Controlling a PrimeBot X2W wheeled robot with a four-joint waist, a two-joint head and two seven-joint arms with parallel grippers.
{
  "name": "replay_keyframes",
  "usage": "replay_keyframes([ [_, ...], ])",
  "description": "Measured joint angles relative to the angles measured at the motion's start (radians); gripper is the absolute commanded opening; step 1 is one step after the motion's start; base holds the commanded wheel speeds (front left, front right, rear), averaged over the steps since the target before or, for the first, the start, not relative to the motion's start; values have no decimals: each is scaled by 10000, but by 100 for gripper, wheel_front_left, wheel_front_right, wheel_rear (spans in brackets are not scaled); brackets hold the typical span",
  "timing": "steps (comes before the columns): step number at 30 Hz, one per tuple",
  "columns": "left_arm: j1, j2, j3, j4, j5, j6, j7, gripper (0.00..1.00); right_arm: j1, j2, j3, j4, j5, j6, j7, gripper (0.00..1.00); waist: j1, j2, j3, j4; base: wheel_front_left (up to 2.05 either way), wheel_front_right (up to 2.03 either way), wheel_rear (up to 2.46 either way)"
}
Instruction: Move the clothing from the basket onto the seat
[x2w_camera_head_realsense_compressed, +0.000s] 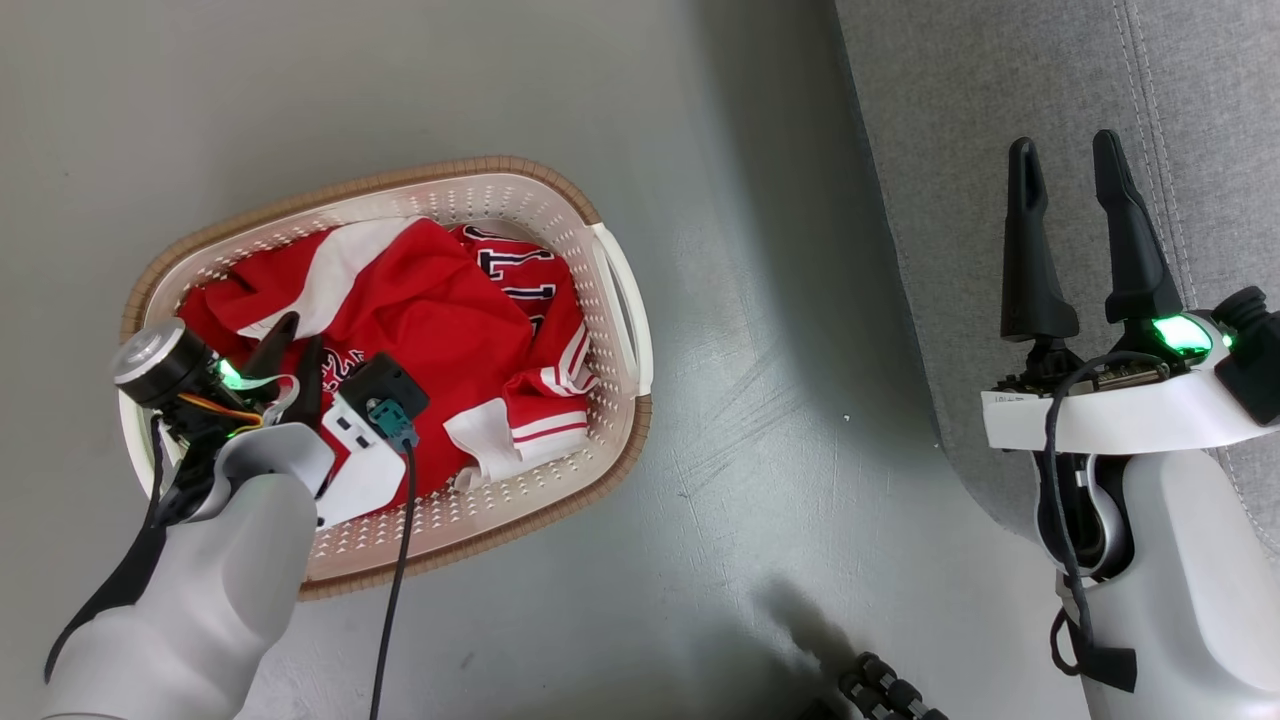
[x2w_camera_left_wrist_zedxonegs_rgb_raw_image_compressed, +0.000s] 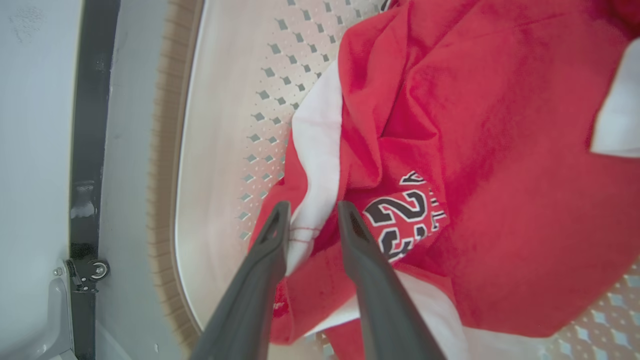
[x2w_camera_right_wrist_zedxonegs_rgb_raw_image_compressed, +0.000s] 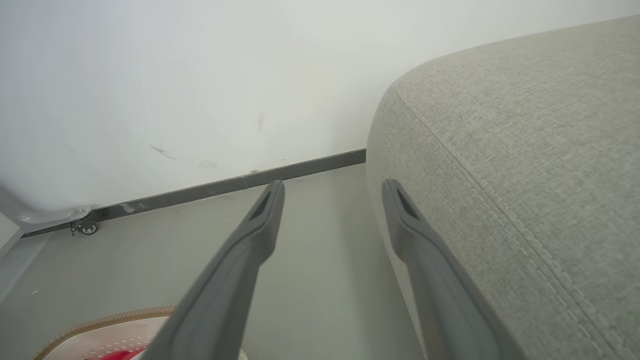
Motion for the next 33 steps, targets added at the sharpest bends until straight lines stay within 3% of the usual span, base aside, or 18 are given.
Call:
replay_keyframes([
  [1, -32, -48, -2, 13, 15, 4, 35, 35, 0, 0, -2, 0, 0, 0, 0, 100, 0, 0, 9, 2, 0, 0, 0],
  [2, -49, -81, -4, 36, 15, 15, 50, 35, -1, 0, -2, 2, 0, 0, 0, 100, 0, 0, 13, 5, 0, 0, 0],
  [7, -95, -105, -4, 190, 12, 79, 35, 0, -5, 0, 4, 0, 2, 0, 0, 100, 0, 0, 18, 11, 0, 0, 0],
  [15, -216, 155, 38, 523, -69, 90, -136, 0, -58, 0, -31, 12, 75, 0, 0, 100, 0, 0, 15, 35, 0, 0, 0],
  [26, -221, -784, 73, 197, -272, 497, -514, 0, -57, -2, -82, 111, 71, 0, 0, 100, 0, 0, -157, 243, 0, 0, 0],
  [33, -220, -711, 276, 42, -502, 686, -1014, 0, -68, -2, -84, 134, 58, 0, 0, 100, 0, 0, -294, 421, 0, 0, 0],
])
